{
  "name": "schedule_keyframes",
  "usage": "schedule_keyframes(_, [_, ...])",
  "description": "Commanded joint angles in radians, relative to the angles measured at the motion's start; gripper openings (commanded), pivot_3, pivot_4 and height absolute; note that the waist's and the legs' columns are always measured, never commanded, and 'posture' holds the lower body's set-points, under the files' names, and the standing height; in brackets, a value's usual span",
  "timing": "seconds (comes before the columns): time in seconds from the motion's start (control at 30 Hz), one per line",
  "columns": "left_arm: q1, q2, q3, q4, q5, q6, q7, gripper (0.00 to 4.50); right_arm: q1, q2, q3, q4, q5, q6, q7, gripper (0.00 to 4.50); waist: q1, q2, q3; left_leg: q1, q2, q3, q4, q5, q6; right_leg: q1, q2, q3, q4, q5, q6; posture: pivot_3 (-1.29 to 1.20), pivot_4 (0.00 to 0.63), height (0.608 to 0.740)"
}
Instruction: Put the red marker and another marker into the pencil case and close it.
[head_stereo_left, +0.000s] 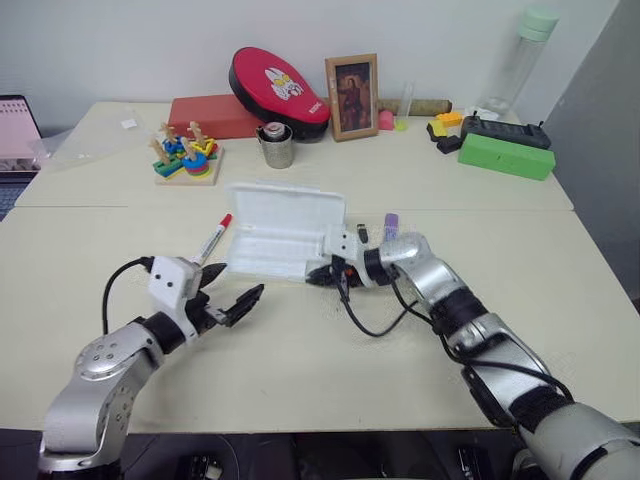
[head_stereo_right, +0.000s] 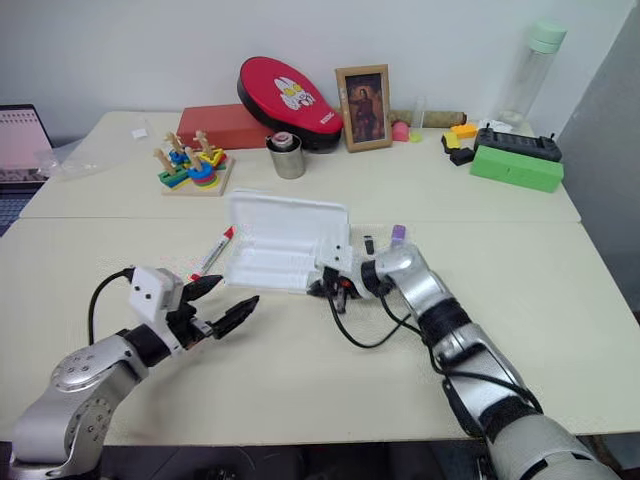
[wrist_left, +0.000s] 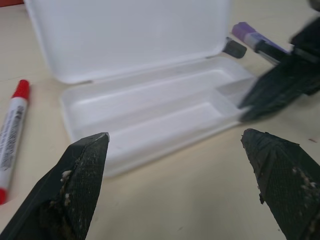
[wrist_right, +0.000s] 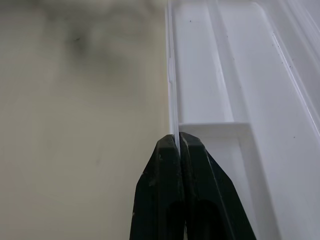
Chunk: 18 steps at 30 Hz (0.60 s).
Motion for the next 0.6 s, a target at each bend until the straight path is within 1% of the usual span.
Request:
schedule_keyframes(0.03, [0.018,0.019,0.063,-0.016,-0.02,-0.005,0.0,4.5,0.063,-0.027,0.045,-0.178,-0.006,0.026,0.023,0.01,0.0,0.0,0.0,0.0,0.0,0.0,0.0,0.0,0.0,0.0,0.0,0.0,0.0,0.0,0.0,0.0,0.15,0.74])
schedule_keyframes(0.2, [0.019,0.038,0.093,0.007,-0.015,-0.004,-0.002,4.5,0.104,-0.036,0.074,-0.25,-0.012,0.085,0.008,0.01,-0.003,0.0,0.0,0.001,0.0,0.0,0.001,0.0,0.0,0.001,0.0,0.0,0.0,0.0,0.0,0.0,0.15,0.74])
schedule_keyframes(0.27, [0.009,0.041,0.114,0.032,-0.017,0.006,0.014,4.5,0.098,-0.027,0.07,-0.246,-0.012,0.077,-0.013,0.42,-0.003,0.0,0.0,0.001,0.0,0.0,0.001,0.0,0.0,0.001,0.0,0.0,0.0,0.0,0.0,0.0,0.15,0.74])
schedule_keyframes(0.3, [0.002,0.041,0.123,0.048,-0.012,0.007,0.025,4.5,0.094,-0.022,0.061,-0.251,-0.003,0.083,-0.019,0.54,-0.003,0.0,0.0,0.001,0.0,0.0,0.001,0.0,0.0,0.001,0.0,0.0,0.0,0.0,0.0,0.0,0.15,0.74])
schedule_keyframes(0.37, [-0.022,0.043,0.137,0.088,0.014,-0.001,0.058,4.5,0.089,-0.02,0.036,-0.287,0.033,0.114,-0.014,1.11,-0.003,0.0,0.0,0.001,0.0,0.0,0.001,0.0,0.0,0.0,0.0,0.0,0.0,0.0,0.0,0.0,0.15,0.74])
schedule_keyframes(0.47, [-0.052,0.054,0.147,0.138,0.044,-0.01,0.09,4.5,0.091,-0.028,0.006,-0.352,0.079,0.158,-0.007,1.85,-0.002,0.0,0.0,0.001,0.0,0.0,0.001,0.0,0.0,0.001,0.0,0.0,0.0,0.0,0.0,0.0,0.15,0.74])
schedule_keyframes(0.53, [-0.087,0.06,0.147,0.19,0.064,-0.02,0.111,4.5,0.096,-0.036,-0.028,-0.424,0.139,0.221,0.003,2.34,-0.002,0.0,0.0,0.001,0.0,0.0,0.001,0.0,0.0,0.001,0.0,0.0,0.0,0.0,0.0,0.0,0.15,0.74])
schedule_keyframes(0.6, [-0.135,0.069,0.119,0.249,0.074,-0.021,0.101,4.5,0.095,-0.032,-0.102,-0.521,0.244,0.329,-0.009,2.84,0.001,-0.001,0.0,0.001,0.0,0.0,0.001,0.0,0.0,0.001,0.0,0.0,0.0,0.0,0.0,0.0,0.15,0.74])
